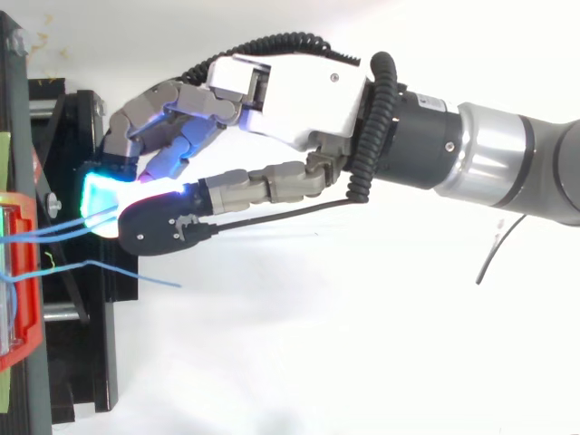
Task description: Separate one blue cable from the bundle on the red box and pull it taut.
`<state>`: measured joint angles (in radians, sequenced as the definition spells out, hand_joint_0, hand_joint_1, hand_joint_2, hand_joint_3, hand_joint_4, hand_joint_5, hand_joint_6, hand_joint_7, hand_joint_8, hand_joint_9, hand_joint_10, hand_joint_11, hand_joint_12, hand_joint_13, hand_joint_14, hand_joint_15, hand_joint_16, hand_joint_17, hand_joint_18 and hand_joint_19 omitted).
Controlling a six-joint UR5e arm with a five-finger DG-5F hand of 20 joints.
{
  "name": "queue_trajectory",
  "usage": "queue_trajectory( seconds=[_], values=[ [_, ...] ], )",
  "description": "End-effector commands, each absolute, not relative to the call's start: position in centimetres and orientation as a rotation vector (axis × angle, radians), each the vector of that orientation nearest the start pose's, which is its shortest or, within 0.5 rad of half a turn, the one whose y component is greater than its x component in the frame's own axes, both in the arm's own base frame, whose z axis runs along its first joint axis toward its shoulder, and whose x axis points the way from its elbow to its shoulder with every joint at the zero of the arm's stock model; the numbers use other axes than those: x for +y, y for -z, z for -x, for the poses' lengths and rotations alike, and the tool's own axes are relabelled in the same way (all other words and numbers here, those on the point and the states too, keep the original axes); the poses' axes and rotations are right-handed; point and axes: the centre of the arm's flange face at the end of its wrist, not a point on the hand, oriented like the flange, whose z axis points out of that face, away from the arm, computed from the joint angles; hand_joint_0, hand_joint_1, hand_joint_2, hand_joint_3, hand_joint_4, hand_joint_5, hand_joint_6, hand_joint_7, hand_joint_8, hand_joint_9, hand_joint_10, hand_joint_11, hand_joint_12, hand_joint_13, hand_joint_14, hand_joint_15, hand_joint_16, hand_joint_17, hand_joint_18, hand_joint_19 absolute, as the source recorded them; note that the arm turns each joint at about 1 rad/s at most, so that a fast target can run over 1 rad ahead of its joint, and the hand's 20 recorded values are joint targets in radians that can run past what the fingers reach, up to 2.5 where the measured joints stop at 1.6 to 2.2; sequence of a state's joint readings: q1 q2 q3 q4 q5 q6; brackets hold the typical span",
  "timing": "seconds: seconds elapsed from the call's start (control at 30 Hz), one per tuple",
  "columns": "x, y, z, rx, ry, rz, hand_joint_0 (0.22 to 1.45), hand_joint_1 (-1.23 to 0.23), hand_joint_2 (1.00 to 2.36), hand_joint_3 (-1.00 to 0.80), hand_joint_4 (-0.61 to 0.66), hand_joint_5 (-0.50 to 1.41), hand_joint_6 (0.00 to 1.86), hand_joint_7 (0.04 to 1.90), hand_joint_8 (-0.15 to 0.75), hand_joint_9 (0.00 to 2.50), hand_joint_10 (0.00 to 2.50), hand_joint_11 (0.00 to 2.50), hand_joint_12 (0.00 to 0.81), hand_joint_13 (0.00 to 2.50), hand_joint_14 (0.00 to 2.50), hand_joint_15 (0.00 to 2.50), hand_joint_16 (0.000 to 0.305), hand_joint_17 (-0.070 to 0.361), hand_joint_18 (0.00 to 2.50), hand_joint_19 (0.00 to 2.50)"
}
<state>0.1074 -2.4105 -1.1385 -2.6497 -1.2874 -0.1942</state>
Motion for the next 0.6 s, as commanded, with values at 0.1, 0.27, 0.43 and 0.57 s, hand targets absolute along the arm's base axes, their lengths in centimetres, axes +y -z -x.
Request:
queue_trajectory(
  seconds=[0.1,0.27,0.43,0.57],
  values=[
    [-8.0,-22.5,-78.4,1.137,-0.95,-1.126,0.62,-0.69,1.02,-0.17,0.05,-0.18,0.94,0.78,0.234,0.9,0.02,0.57,0.212,0.58,0.01,0.22,0.018,0.04,0.31,0.05],
    [-7.6,-24.0,-77.7,1.175,-0.926,-1.128,0.64,-0.73,1.02,-0.21,0.03,-0.19,0.95,0.78,0.227,0.92,0.02,0.58,0.215,0.59,0.01,0.23,0.018,0.04,0.32,0.06],
    [-7.4,-24.7,-77.2,1.2,-0.91,-1.137,0.68,-0.78,1.01,-0.29,-0.01,-0.19,0.95,0.82,0.224,0.94,0.02,0.61,0.217,0.61,0.01,0.23,0.018,0.041,0.35,0.06],
    [-7.5,-25.0,-76.8,1.215,-0.9,-1.151,0.71,-0.79,1.01,-0.34,-0.05,-0.19,0.96,0.82,0.22,0.95,0.02,0.62,0.216,0.62,0.01,0.23,0.018,0.04,0.37,0.06]
  ],
)
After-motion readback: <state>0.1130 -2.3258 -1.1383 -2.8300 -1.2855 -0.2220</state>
